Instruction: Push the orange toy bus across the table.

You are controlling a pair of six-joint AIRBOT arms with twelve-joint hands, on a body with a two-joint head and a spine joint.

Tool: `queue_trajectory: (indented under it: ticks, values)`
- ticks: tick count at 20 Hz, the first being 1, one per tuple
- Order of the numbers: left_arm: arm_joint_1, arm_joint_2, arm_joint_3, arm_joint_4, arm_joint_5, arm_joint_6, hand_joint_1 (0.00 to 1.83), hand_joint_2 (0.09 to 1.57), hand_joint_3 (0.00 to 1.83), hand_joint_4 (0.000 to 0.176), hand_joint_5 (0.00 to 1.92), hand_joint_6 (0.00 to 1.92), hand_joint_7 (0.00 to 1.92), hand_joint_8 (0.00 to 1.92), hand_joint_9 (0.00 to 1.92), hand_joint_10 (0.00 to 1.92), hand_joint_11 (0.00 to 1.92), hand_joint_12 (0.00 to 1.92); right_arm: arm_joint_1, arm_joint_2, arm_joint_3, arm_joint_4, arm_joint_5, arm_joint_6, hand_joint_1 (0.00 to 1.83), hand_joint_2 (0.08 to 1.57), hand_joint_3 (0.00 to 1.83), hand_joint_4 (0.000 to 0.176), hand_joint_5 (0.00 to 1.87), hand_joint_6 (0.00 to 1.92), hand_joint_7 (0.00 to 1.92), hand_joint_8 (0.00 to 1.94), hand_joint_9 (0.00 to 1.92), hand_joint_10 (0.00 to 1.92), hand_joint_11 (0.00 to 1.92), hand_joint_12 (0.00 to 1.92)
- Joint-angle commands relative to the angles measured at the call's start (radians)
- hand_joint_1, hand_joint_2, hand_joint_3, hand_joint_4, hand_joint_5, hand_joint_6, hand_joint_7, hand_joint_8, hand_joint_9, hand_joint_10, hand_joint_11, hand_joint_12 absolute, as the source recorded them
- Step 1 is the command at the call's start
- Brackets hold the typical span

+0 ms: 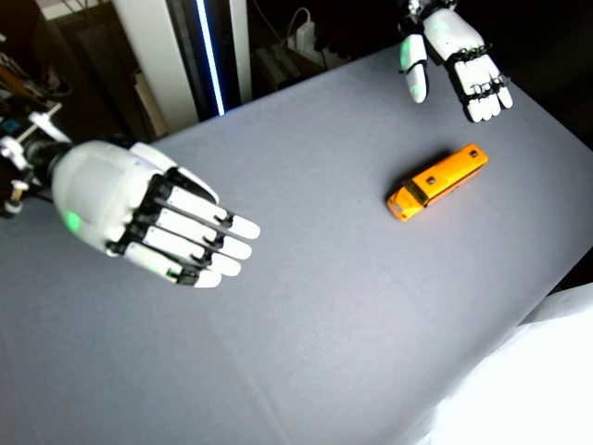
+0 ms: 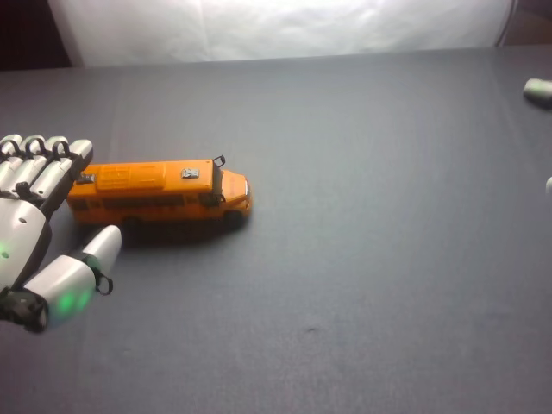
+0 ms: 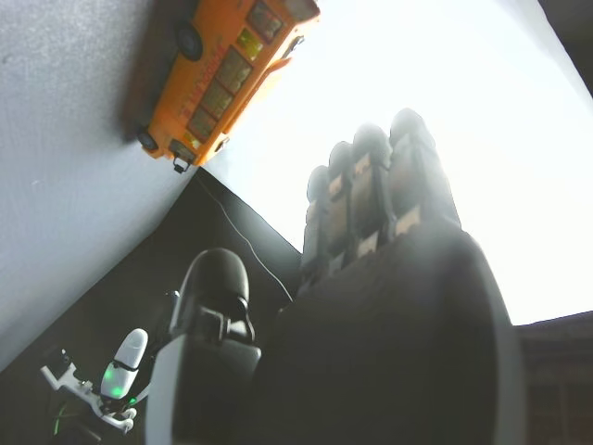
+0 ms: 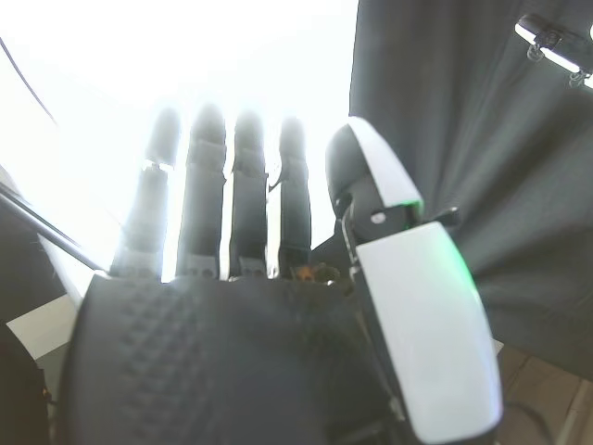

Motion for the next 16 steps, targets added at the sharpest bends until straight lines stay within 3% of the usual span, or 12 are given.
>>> queue_trajectory:
  ticks: [1,5,9,11,12,15,16]
  values:
    - [-0.004,0.000,0.005,0.028,-0.121,-0.001,0.06,1.46,0.01,0.000,0.09,0.00,0.08,0.00,0.00,0.00,0.00,0.00,0.010,0.002,0.005,0.012,0.121,0.010,0.68,1.33,0.00,0.000,0.20,0.00,0.21,0.00,0.20,0.00,0.11,0.17]
    - [-0.002,0.001,0.038,-0.059,-0.104,0.000,0.02,1.45,0.00,0.000,0.10,0.00,0.06,0.00,0.00,0.00,0.00,0.00,0.010,0.001,0.005,0.007,0.121,0.015,0.70,1.33,0.00,0.000,0.20,0.00,0.22,0.00,0.20,0.00,0.12,0.13]
    - [-0.002,-0.009,0.110,-0.164,0.018,0.000,0.00,1.47,0.01,0.000,0.09,0.00,0.04,0.00,0.00,0.00,0.00,0.00,0.011,0.001,0.006,0.005,0.121,0.015,0.66,1.32,0.00,0.000,0.19,0.00,0.23,0.00,0.21,0.00,0.14,0.12]
    - [-0.002,-0.018,0.146,-0.204,0.072,0.000,0.00,1.47,0.01,0.000,0.10,0.01,0.05,0.00,0.00,0.00,0.00,0.00,0.011,0.000,0.006,0.005,0.121,0.015,0.64,1.33,0.00,0.012,0.19,0.00,0.23,0.00,0.21,0.00,0.14,0.12]
    - [-0.003,-0.022,0.163,-0.218,0.099,0.000,0.00,1.46,0.00,0.000,0.11,0.01,0.05,0.01,0.01,0.00,0.00,0.00,0.012,-0.001,0.007,0.005,0.121,0.015,0.61,1.33,0.00,0.031,0.20,0.00,0.24,0.00,0.21,0.00,0.14,0.12]
    - [-0.005,-0.030,0.185,-0.226,0.151,0.004,0.03,1.46,0.00,0.000,0.10,0.00,0.05,0.00,0.01,0.00,0.00,0.00,0.016,-0.003,0.008,0.004,0.121,0.015,0.62,1.32,0.00,0.012,0.21,0.01,0.25,0.01,0.23,0.01,0.14,0.11]
    - [-0.007,-0.033,0.186,-0.224,0.160,0.014,0.00,1.45,0.00,0.000,0.11,0.00,0.06,0.00,0.02,0.00,0.00,0.00,0.016,-0.003,0.008,0.004,0.121,0.015,0.61,1.32,0.00,0.017,0.20,0.00,0.26,0.01,0.23,0.01,0.14,0.11]
